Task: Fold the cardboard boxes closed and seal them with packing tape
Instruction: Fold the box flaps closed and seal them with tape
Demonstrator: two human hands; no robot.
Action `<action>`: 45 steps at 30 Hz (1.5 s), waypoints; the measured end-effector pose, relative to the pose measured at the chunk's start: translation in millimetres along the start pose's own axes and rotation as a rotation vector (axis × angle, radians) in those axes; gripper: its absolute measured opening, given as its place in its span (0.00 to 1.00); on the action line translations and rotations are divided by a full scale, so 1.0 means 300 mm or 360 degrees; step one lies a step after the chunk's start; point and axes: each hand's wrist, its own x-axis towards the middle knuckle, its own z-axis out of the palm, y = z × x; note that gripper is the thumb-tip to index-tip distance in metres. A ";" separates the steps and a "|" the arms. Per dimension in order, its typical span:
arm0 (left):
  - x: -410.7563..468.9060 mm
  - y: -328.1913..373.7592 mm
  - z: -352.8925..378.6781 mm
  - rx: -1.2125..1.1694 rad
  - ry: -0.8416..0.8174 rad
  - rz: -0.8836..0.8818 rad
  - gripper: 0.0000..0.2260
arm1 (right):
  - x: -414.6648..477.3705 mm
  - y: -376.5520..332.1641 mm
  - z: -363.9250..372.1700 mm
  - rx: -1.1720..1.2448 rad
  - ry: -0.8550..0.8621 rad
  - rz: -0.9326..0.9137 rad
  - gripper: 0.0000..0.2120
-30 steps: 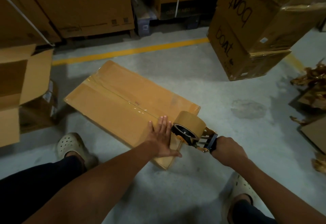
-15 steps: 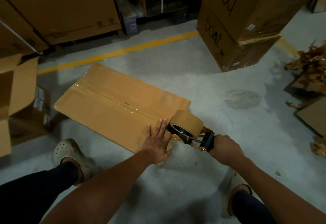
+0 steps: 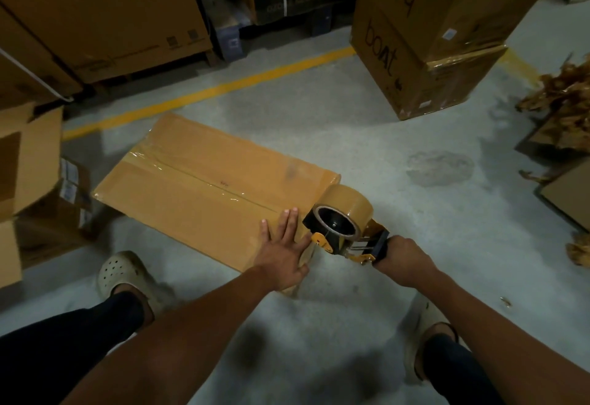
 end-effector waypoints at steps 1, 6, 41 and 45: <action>0.001 0.000 0.000 -0.0013 0.0001 -0.0004 0.34 | 0.005 0.002 0.001 -0.0018 -0.0012 -0.0016 0.08; 0.002 0.008 -0.001 -0.0019 -0.0010 -0.0038 0.35 | 0.033 0.017 0.017 0.0024 -0.0029 -0.0042 0.07; 0.207 0.149 -0.017 -0.0334 0.0345 -0.0410 0.28 | 0.366 0.164 0.308 0.2267 0.0009 0.1072 0.04; 0.205 0.149 -0.006 -0.0294 0.0391 -0.0400 0.28 | 0.417 0.144 0.394 0.2299 0.0052 0.1057 0.10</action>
